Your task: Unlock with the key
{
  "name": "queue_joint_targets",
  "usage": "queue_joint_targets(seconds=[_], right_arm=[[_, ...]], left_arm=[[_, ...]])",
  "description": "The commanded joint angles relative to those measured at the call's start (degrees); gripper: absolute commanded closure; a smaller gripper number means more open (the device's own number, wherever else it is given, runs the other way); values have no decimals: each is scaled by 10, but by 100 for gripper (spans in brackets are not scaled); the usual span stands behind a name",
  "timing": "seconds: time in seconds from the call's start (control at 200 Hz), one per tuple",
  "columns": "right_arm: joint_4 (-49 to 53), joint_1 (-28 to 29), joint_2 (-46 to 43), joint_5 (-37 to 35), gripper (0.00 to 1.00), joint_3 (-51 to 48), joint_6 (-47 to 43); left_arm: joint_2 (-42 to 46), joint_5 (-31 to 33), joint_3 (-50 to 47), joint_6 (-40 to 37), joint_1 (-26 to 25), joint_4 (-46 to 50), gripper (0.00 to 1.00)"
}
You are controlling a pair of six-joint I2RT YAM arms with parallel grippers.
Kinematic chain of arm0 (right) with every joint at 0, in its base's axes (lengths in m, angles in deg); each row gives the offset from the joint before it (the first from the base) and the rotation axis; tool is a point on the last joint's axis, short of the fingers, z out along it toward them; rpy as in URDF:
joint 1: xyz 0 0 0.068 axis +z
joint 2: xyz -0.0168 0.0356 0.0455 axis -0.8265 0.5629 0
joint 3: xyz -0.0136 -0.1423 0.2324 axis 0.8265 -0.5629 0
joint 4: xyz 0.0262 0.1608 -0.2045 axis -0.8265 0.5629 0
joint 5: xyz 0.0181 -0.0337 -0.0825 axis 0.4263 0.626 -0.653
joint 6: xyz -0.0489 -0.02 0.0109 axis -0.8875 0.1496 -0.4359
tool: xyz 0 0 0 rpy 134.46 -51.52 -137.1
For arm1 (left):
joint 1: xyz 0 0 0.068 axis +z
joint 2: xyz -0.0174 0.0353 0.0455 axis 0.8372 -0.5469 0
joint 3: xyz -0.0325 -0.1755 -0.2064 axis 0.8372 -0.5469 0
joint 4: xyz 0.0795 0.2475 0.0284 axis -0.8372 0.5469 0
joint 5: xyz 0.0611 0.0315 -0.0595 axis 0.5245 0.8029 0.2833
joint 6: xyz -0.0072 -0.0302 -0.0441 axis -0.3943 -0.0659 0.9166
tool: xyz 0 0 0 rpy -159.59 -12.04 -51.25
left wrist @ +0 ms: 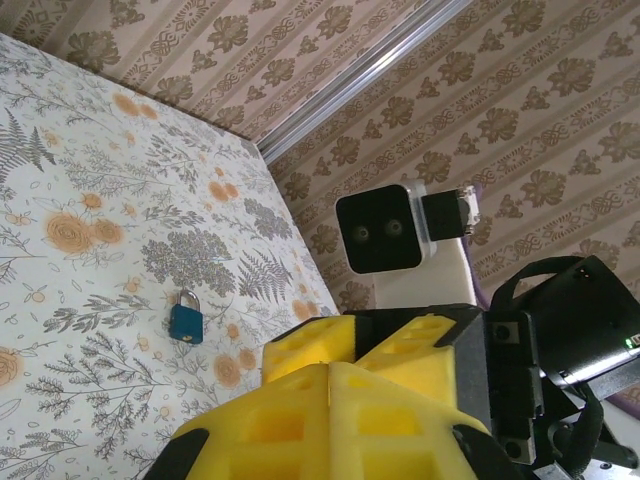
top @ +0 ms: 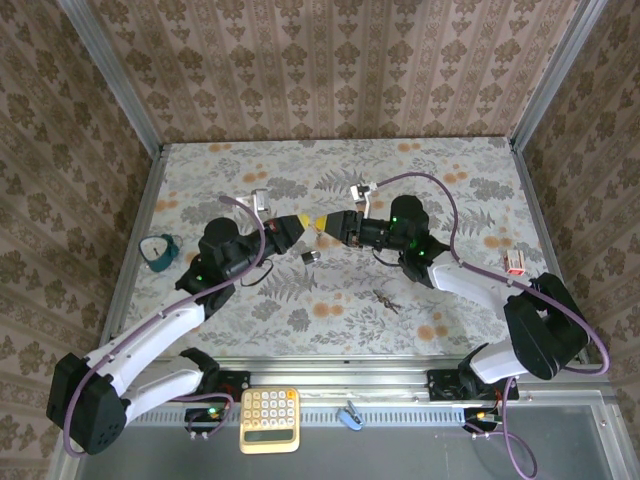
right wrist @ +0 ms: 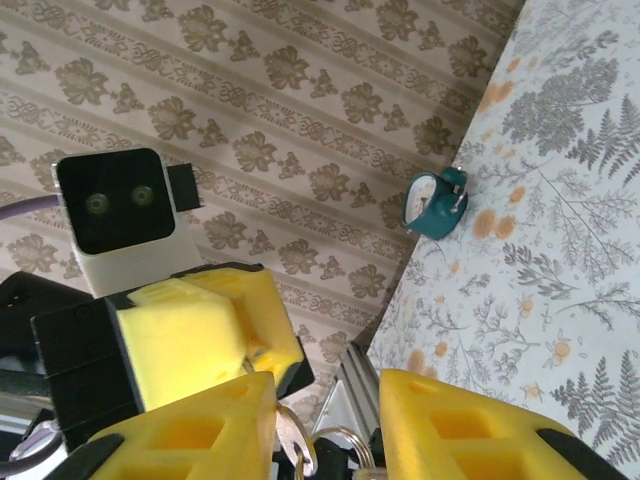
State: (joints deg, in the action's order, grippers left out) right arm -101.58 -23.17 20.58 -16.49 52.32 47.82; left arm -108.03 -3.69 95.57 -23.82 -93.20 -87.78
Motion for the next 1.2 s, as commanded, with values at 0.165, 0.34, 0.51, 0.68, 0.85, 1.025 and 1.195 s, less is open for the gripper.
queue_joint_targets(seconds=[0.165, 0.34, 0.51, 0.68, 0.85, 1.025, 1.195], right_arm=[[-48, 5, 4, 38, 65, 10, 13], [-59, 6, 11, 53, 71, 11, 20], [-63, 9, 19, 59, 70, 14, 21], [-68, 10, 23, 63, 66, 17, 26], [-74, 10, 26, 67, 78, 17, 29], [-83, 11, 28, 70, 83, 15, 34], [-83, 11, 27, 66, 97, 14, 34]], left_arm=[[6, 5, -14, 9, -3, -29, 100], [10, 9, -16, 10, -2, -32, 100], [11, 13, -17, 13, 0, -32, 100], [19, 19, -27, 22, 6, -42, 100], [22, 19, -34, 27, 9, -49, 100], [25, 20, -42, 36, 10, -62, 100], [27, 21, -48, 38, 11, -66, 100]])
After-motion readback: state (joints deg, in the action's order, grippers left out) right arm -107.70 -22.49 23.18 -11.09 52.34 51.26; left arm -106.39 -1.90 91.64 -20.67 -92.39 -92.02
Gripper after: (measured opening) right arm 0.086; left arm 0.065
